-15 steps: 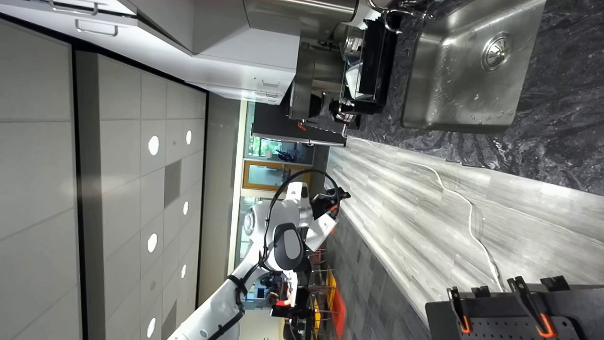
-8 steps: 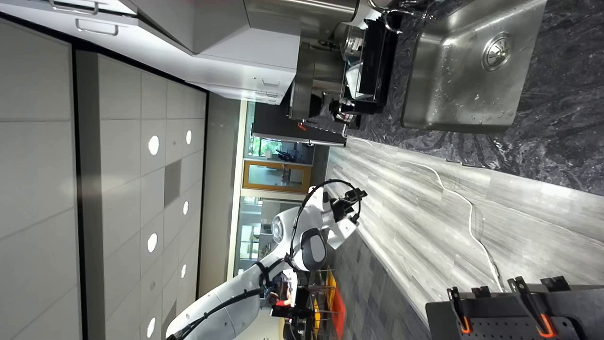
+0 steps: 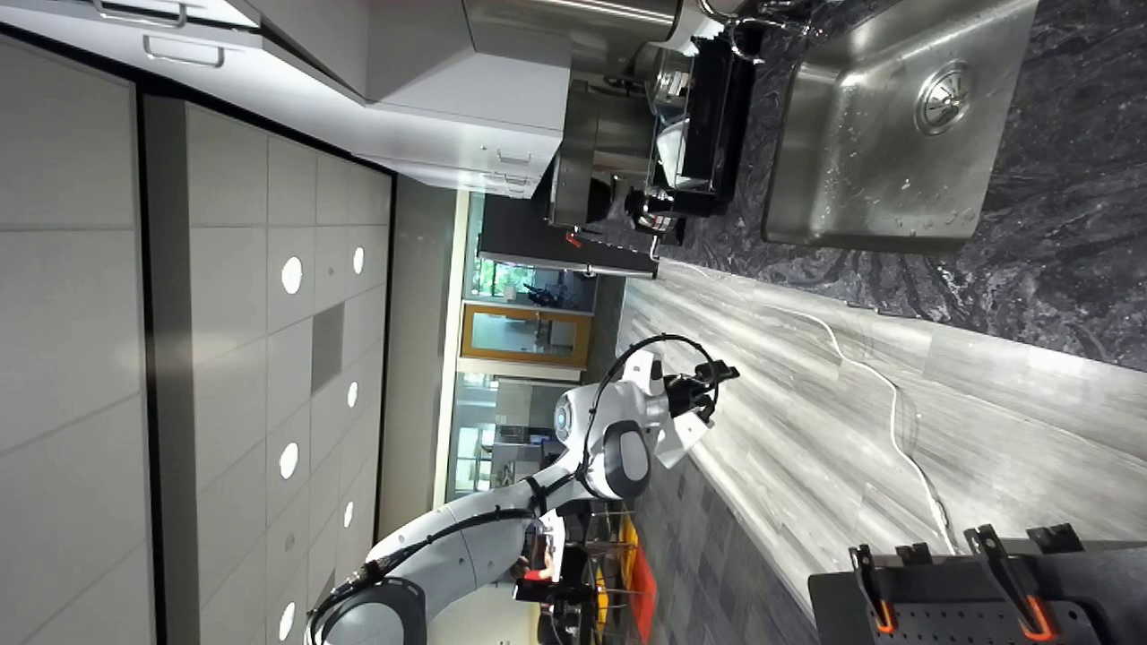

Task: Open the bottom left cabinet door

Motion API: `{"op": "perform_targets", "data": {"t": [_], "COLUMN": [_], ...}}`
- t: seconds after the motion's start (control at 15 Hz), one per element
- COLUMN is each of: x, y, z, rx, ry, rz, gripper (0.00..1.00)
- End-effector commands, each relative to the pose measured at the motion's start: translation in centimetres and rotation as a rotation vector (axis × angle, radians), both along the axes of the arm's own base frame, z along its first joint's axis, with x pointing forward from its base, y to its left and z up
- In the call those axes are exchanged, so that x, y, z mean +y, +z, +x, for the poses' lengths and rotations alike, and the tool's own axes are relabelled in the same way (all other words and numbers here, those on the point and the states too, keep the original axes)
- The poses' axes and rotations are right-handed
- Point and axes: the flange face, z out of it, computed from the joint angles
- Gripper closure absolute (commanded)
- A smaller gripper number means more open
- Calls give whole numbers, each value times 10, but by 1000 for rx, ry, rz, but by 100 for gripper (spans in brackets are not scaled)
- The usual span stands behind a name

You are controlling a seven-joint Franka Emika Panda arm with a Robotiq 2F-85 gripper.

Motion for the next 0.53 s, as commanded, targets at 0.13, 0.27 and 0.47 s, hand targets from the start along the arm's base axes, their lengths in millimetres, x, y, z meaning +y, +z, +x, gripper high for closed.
{"op": "perform_targets", "data": {"t": [0.13, 0.27, 0.47], "x": [0, 0, 7], "y": [-1, -1, -24], "z": [0, 0, 9], "rx": [3, 2, 15], "ry": [1, 0, -28], "rz": [-1, -1, -40], "gripper": [0, 0, 0]}}
